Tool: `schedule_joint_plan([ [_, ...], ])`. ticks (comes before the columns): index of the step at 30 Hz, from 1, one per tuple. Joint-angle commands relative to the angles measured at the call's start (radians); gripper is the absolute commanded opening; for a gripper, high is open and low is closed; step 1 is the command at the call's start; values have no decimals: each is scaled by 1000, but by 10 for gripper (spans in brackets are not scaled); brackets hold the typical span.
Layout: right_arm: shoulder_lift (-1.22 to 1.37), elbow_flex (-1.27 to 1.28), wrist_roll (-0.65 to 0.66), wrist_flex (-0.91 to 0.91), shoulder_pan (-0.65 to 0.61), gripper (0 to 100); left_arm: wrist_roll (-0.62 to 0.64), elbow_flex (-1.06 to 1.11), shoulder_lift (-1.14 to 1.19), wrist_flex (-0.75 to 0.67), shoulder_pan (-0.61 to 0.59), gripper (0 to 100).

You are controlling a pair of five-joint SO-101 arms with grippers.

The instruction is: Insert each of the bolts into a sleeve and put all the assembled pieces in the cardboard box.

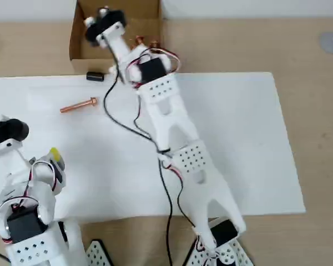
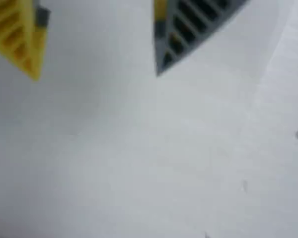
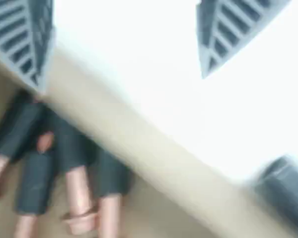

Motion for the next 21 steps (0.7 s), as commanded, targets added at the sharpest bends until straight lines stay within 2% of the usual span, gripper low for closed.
schedule_joint_plan([
  [1,-171,-50,5,81,-38,239,0,-14,1,0,-14,167],
  [5,-249,-50,44,195,-41,239,34,-15,1,-6,-14,167],
  [10,-288,-47,285,318,-39,239,80,-6,1,-43,-15,168],
  [18,-292,168,482,321,-48,239,100,-5,5,-60,-15,168],
  [21,-294,177,511,321,-53,239,100,-6,77,-103,-15,168],
])
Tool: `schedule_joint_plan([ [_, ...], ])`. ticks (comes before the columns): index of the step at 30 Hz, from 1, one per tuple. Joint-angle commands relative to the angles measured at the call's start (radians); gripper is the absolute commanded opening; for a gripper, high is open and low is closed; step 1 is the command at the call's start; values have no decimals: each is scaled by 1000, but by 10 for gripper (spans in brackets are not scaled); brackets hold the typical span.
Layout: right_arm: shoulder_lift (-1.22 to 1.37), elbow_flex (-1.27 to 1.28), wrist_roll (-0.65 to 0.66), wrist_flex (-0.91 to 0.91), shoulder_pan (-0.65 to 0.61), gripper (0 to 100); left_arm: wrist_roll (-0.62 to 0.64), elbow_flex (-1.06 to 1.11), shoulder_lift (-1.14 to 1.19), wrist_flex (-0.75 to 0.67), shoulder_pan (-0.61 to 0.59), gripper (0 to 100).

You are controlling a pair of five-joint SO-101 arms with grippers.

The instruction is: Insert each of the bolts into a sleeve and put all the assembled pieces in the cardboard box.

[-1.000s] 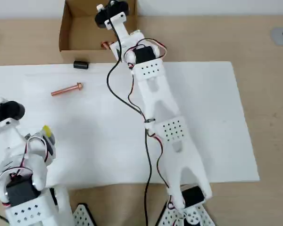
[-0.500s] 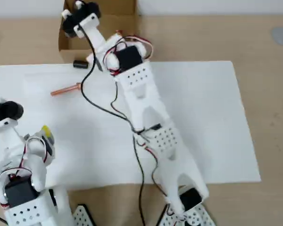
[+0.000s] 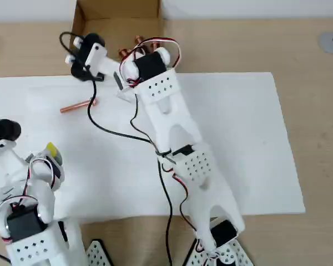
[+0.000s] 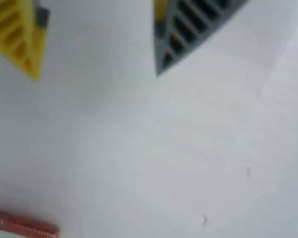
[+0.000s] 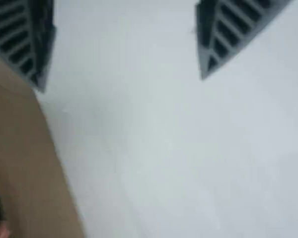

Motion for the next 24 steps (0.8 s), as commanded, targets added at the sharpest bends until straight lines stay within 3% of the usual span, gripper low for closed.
schedule_joint_plan([
  [1,-79,7,31,14,-18,239,3,-9,107,-71,-9,168],
  [5,-79,5,32,14,-7,239,0,-84,366,-189,-9,168],
  [10,-81,5,32,14,41,239,-37,-313,648,-193,-5,167],
  [18,-171,15,34,15,136,239,-345,-586,903,-152,58,167],
  [24,-225,53,64,17,185,239,-609,-689,1001,-95,207,169],
])
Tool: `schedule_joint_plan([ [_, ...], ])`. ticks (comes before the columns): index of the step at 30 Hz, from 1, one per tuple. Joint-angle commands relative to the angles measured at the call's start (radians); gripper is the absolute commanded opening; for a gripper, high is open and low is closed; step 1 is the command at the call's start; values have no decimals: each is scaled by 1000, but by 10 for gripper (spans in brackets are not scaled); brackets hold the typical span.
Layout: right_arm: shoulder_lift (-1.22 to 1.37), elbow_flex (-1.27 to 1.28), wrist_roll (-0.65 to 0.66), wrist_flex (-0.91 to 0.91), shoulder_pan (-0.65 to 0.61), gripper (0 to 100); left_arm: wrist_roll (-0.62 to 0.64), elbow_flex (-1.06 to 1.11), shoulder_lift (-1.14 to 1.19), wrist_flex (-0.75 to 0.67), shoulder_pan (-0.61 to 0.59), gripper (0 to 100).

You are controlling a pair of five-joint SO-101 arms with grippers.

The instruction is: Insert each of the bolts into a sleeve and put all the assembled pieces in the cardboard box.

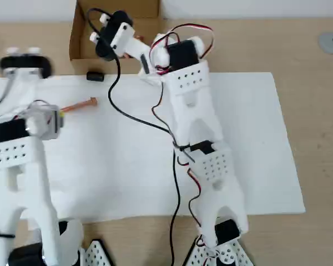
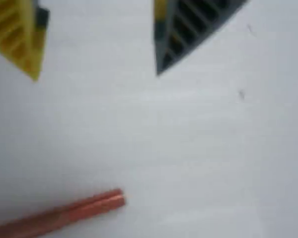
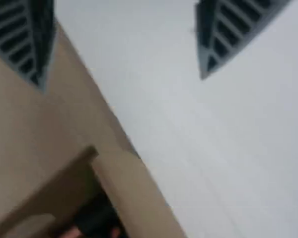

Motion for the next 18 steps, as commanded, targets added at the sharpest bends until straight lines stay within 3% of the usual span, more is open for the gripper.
schedule_joint_plan([
  [1,-93,42,26,17,36,239,-92,-104,39,51,87,169],
  [7,-220,188,52,15,53,239,-55,-157,110,40,114,243],
  [18,-298,257,52,15,71,239,-31,-26,114,-282,72,220],
])
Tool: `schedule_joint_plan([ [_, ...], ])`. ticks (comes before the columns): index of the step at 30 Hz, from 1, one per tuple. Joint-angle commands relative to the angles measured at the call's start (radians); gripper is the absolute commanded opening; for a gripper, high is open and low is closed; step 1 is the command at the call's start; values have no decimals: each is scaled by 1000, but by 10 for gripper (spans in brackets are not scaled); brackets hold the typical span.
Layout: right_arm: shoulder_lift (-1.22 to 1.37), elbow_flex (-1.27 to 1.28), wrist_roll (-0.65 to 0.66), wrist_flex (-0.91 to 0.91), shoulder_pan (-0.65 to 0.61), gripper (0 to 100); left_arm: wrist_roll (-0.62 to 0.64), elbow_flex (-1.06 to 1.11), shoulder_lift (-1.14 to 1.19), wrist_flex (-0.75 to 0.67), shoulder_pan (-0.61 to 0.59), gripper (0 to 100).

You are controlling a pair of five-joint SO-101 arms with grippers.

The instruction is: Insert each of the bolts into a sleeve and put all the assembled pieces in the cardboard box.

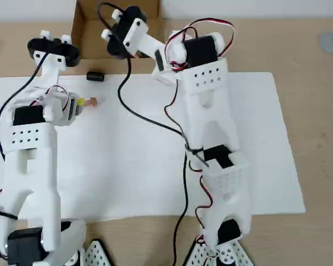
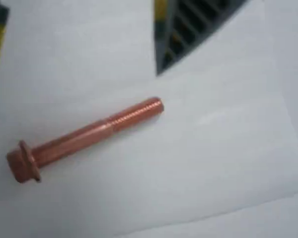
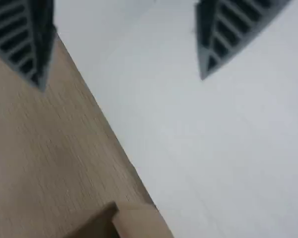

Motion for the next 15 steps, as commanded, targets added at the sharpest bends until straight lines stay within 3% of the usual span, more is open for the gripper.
schedule_joint_plan([
  [1,-64,2,11,15,19,239,5,28,-8,-91,-20,220],
  [8,-67,2,9,15,21,239,-17,40,4,-86,-26,205],
  [15,-67,4,9,15,22,239,-362,-51,148,71,-32,179],
])
